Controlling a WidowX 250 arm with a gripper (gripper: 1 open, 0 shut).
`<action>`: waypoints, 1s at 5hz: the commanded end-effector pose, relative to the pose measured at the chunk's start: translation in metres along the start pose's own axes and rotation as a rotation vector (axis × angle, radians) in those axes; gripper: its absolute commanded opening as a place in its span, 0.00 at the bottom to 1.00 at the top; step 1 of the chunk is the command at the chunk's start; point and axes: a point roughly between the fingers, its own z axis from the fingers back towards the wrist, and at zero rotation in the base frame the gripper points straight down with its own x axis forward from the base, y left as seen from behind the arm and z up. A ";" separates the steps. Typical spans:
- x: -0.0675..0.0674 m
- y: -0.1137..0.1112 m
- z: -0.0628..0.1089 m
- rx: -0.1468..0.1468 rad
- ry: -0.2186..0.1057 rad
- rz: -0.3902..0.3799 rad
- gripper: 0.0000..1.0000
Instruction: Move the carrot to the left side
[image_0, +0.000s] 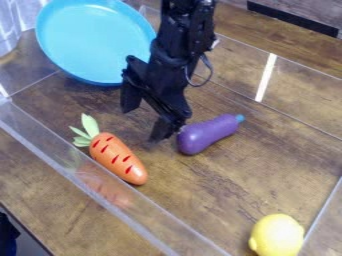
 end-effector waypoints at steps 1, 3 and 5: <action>0.004 -0.006 0.010 0.013 -0.047 0.035 1.00; 0.002 -0.003 0.012 0.019 0.054 0.297 1.00; 0.017 0.020 0.019 0.057 0.083 0.310 1.00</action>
